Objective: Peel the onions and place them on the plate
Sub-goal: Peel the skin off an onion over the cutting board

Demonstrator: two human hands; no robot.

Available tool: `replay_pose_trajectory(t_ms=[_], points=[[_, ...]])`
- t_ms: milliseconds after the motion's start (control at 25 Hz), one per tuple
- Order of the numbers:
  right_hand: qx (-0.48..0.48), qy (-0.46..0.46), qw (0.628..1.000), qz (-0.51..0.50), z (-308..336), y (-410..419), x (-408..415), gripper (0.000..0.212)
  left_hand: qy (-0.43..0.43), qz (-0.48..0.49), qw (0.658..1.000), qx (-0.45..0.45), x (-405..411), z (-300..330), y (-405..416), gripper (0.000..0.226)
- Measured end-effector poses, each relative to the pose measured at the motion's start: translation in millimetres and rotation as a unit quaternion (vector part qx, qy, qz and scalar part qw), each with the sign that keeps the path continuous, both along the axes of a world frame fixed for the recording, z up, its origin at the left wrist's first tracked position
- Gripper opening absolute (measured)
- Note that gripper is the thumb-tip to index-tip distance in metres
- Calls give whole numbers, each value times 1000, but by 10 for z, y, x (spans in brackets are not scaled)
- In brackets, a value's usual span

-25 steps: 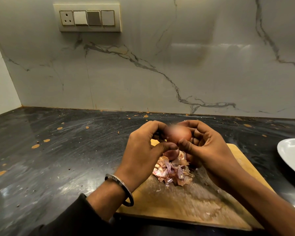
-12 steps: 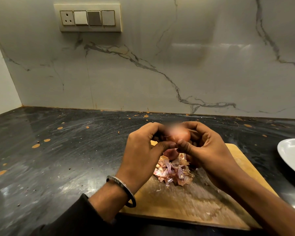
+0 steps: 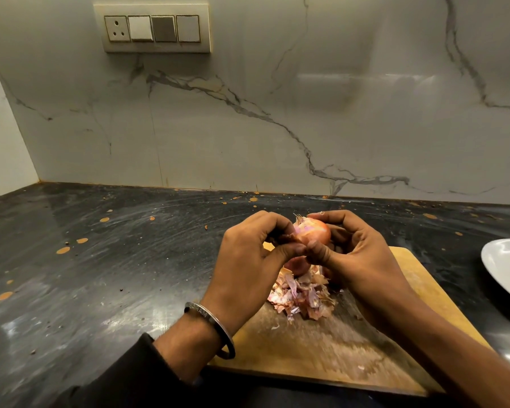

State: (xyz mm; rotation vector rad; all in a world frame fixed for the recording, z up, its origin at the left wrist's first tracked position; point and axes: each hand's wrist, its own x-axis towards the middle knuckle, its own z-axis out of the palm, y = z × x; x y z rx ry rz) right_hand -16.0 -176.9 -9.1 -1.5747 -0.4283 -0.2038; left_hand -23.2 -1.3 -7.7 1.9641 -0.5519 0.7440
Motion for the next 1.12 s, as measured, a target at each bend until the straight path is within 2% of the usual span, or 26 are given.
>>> replay_pose_trajectory(t_ms=[160, 320, 560, 840, 1000, 1120], points=[[4, -4, 1000, -1, 9, 1, -1, 52, 7, -10, 1000, 17, 2, -18, -13, 10], [15, -7, 1000, -3, 17, 16, 8, 56, 8, -12, 1000, -6, -10, -10, -26, 20], [16, -9, 1000, -4, 33, 26, 14, 60, 5, -21, 1000, -3, -20, -25, -50, 8], [15, 21, 999, 36, 70, -31, 33, 48, -1, -20, 998, -54, 16, 29, -23, 21], [-8, 3, 1000, 14, 61, -44, 46, 47, -21, -6, 999, -46, -9, 51, -10, 18], [-32, -11, 999, -7, 59, -62, 54, 45, 1, -1, 999, -39, -12, 29, -19, 19]])
